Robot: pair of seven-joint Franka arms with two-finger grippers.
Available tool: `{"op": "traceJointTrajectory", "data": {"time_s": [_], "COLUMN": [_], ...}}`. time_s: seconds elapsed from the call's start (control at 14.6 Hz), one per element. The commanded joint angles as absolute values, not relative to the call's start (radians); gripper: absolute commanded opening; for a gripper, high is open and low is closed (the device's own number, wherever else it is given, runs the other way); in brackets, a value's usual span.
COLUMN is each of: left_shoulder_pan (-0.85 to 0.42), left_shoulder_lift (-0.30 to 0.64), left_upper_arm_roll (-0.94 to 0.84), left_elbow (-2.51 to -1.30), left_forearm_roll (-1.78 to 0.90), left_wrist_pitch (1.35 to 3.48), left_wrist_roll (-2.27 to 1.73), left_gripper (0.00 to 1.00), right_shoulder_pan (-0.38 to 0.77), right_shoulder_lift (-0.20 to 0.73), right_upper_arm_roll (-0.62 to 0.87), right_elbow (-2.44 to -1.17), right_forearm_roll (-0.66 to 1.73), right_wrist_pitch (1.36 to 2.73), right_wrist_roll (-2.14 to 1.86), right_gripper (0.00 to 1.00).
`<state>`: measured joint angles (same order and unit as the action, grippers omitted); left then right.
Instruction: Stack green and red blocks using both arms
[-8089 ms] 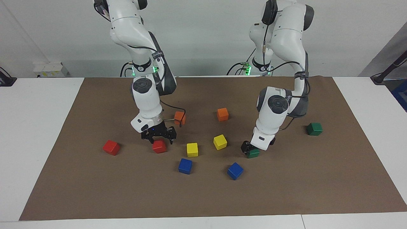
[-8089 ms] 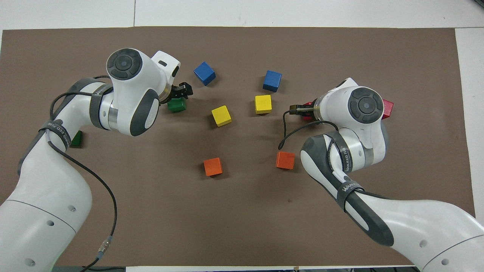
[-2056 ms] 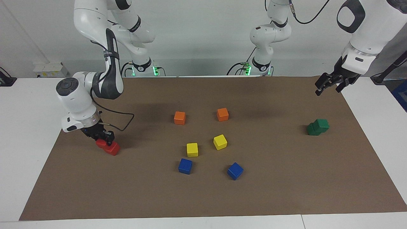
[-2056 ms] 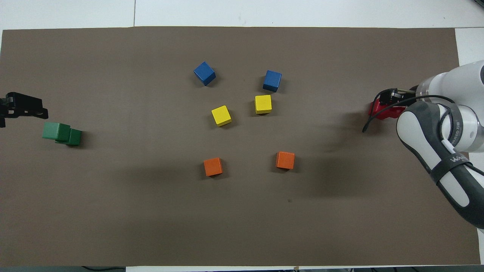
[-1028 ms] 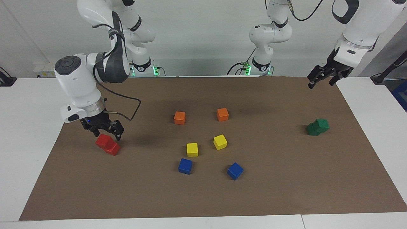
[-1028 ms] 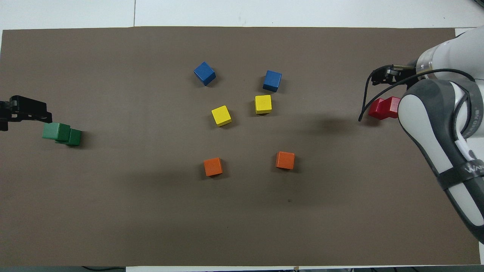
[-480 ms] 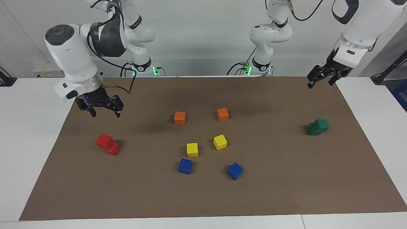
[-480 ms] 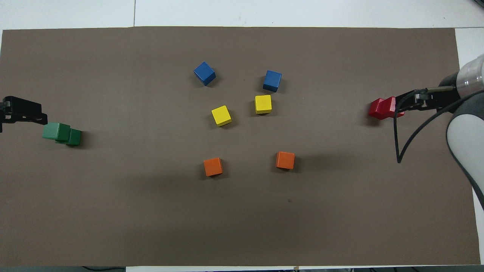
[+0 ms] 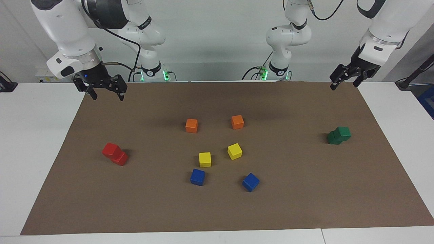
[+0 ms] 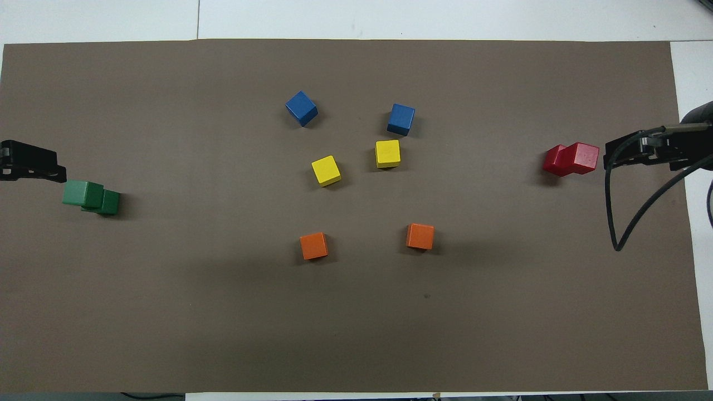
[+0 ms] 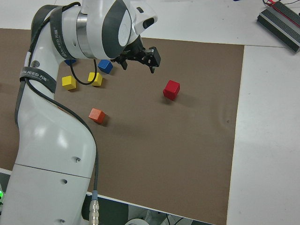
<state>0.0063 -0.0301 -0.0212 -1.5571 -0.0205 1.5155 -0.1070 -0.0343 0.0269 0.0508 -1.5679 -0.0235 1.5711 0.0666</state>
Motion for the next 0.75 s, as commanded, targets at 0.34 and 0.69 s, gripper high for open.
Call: {"op": "traceJointTrajectory", "data": {"time_s": [0.34,0.69], "left_shoulder_pan": [-0.003,-0.008], "left_shoulder_lift": [-0.029,-0.028], "left_upper_arm_roll": [-0.009,-0.009], "left_elbow": [-1.545,-1.543], "left_forearm_roll": [-0.029,-0.029], "left_wrist_pitch": [1.496,1.502], "left_wrist_roll": [-0.112,-0.114], "left_gripper": [1.00,1.00], "right_shoulder_pan": [-0.043,-0.043], "right_shoulder_lift": [0.034,0.034], "right_upper_arm_roll": [0.057,0.058], "right_elbow": [-1.574,-1.574], "right_forearm_roll": [-0.009,-0.009], "right_wrist_pitch": [1.565,1.565], "right_wrist_roll": [0.046,0.049], "right_gripper": [1.00,1.00]}}
